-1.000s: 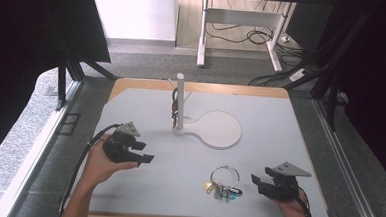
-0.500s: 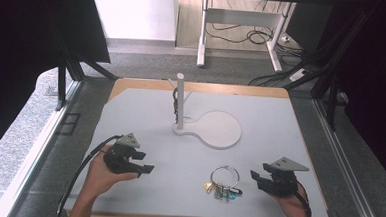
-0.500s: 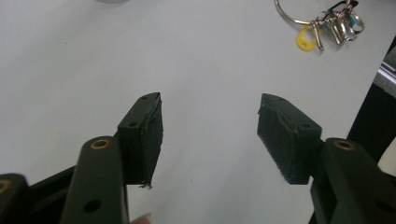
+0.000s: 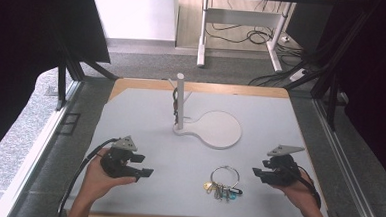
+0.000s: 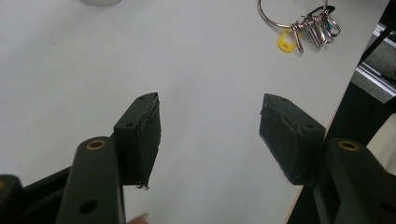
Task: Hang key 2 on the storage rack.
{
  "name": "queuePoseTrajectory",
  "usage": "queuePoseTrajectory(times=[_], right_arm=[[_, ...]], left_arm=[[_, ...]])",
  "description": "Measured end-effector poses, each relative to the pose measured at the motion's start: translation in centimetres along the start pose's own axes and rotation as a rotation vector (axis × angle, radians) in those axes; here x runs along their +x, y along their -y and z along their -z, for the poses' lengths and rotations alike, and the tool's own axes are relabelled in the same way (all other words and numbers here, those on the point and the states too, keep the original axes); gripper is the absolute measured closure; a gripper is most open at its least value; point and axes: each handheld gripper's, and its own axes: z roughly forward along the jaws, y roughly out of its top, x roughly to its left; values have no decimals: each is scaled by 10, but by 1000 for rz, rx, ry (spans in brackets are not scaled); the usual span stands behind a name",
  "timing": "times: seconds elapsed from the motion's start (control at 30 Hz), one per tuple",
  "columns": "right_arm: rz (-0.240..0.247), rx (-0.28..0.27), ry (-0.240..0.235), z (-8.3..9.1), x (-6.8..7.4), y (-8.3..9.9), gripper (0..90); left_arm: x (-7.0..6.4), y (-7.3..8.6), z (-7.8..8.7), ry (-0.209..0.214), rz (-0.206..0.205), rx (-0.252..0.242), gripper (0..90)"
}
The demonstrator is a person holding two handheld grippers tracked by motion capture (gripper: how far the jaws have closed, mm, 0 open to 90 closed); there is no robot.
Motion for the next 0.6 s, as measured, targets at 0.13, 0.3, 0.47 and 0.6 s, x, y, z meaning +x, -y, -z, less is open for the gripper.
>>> queuePoseTrajectory(times=[0.13,0.3,0.47,0.6], right_arm=[[0,53,-50,-5,-3,-9,545],[12,146,-95,-14,0,-22,565],[-15,231,-137,-21,6,-35,587],[-8,267,-138,-24,9,-46,603]], left_arm=[[-4,2,2,-4,2,-21,394],[-7,3,2,-1,-1,-18,394],[-8,4,4,8,-3,-13,392],[-8,5,5,1,-4,-17,391]])
